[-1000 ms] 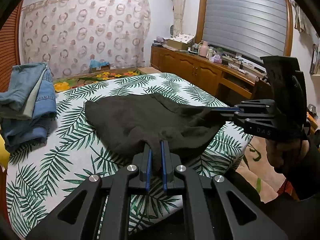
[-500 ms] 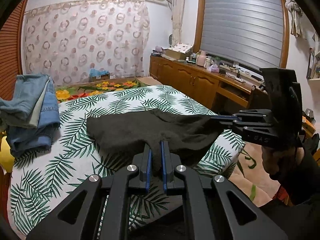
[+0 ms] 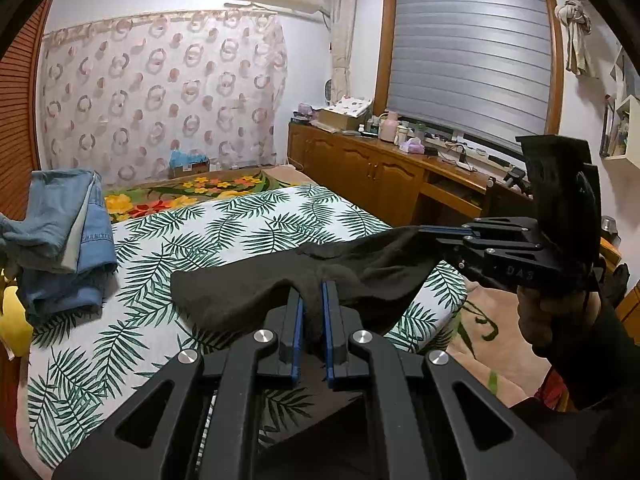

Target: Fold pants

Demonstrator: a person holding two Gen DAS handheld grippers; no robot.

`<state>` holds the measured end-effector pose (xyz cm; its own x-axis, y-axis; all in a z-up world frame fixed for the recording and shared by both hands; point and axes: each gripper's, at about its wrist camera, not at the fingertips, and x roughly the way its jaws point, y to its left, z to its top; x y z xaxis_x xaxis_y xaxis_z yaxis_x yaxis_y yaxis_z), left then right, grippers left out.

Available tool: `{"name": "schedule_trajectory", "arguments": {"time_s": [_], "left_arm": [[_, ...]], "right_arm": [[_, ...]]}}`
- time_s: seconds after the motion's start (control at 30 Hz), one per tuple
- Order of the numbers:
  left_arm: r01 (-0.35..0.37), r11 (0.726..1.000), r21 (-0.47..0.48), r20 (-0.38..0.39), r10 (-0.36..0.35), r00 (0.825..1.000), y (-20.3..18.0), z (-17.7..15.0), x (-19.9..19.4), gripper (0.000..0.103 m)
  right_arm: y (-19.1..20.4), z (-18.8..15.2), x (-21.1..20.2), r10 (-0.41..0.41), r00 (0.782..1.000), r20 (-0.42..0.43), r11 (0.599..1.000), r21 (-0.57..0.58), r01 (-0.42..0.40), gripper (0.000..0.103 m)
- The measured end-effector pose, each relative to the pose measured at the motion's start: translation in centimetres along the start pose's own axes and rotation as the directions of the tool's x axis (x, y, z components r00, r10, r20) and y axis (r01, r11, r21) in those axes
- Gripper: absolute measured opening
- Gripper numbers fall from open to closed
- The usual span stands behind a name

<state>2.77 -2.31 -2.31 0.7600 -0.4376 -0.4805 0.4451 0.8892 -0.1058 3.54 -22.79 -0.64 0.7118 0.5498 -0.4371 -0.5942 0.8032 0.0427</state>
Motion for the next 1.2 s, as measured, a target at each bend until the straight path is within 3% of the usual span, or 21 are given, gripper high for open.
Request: {"name": "schedule_trajectory", "arguments": {"time_s": [0.37,0.83,1.2], "left_arm": [[-0.011,0.999,-0.049,-0.083,0.007,0.997,1.8,-1.4,3.1,0.009],[-0.056,0.995,-0.08,-0.051,0.052,0.997,4.5,0.4,5.5,0.009],[-0.098,0.992,-0.083,-0.074,0.092,0.993,5.6,0.1,7.4,0.01]], "right_arm": [[-1.0,-0.2,3.5,-0.021,0.997,-0.076,0.999,0.03,0.024,0.005],[-1.8,3.2,9.2,-0.056,0.996,-0.064,0.998,0.023,0.058,0.005],[-2.5,3.0,13.0,-0.072,0.992,-0.106,0.997,0.026,0.075,0.005]]}}
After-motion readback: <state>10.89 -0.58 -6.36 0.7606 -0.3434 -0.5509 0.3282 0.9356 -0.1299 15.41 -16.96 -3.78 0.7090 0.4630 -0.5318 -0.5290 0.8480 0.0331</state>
